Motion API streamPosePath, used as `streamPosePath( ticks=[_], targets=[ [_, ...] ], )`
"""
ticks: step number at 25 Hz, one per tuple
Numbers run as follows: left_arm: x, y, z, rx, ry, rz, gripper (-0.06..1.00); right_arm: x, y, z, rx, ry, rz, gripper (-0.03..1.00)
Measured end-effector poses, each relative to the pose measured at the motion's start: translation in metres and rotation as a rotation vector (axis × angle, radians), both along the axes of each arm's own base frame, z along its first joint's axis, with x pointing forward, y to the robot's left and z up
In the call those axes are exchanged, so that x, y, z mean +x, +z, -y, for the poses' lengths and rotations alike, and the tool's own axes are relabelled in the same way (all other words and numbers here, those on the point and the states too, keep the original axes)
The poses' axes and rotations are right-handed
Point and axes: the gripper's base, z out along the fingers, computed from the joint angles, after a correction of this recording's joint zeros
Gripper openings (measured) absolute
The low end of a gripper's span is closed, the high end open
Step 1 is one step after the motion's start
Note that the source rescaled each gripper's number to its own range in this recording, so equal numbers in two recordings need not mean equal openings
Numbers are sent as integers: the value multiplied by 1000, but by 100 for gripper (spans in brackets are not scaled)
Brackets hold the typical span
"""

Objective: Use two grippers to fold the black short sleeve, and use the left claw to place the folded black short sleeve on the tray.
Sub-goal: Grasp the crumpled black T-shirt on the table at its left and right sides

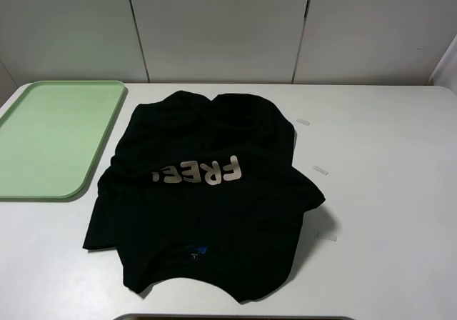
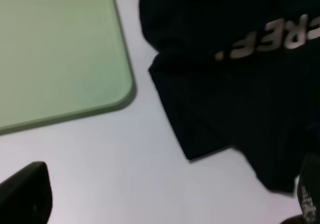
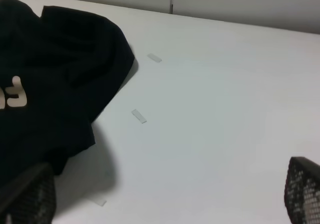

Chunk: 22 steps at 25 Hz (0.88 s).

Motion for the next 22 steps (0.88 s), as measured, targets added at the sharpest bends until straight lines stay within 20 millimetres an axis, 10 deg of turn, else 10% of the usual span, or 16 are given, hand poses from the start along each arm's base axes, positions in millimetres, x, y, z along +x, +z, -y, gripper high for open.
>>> streamPosePath(
  ticks=[10,22],
  targets=[
    [19,23,12,-14,-154,-56,98,45,29,-11,-153,108,-142,100],
    [101,29,36,45,-452,-338,98,134,-1,-30,-281,230,-408,100]
  ],
)
